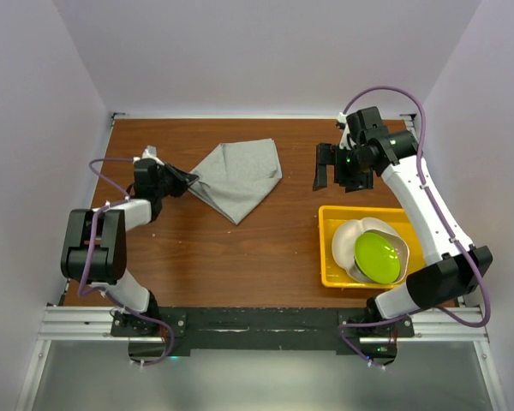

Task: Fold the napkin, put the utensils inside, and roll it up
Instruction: Fold the napkin

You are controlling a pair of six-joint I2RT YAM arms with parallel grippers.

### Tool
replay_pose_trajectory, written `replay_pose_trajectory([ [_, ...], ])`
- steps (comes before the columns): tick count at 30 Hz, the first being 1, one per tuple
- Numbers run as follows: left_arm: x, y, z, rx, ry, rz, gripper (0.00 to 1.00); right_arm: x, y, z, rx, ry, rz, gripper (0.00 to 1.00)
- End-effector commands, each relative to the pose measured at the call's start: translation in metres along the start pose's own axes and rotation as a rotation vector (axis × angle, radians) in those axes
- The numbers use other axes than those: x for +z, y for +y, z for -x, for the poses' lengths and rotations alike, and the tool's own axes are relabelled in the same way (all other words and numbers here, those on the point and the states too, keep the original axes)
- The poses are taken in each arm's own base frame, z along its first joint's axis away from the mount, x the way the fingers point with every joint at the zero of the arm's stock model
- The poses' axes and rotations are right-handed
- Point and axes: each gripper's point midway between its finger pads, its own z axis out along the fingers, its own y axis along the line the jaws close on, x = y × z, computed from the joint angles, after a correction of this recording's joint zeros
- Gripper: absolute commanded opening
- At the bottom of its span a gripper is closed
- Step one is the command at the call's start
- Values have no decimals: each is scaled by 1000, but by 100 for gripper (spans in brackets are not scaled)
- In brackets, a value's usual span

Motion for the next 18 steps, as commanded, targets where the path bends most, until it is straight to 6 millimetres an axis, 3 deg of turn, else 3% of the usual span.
replay_pose_trajectory([
  [1,3,-6,13,1,-39,-29,0,-3,4,6,-6,-21,30,98],
  [12,2,14,32,-26,-81,26,0,12,6,8,-11,2,34,98],
  [18,9,19,29,-41,-56,34,0,20,10,13,-15,12,51,98],
])
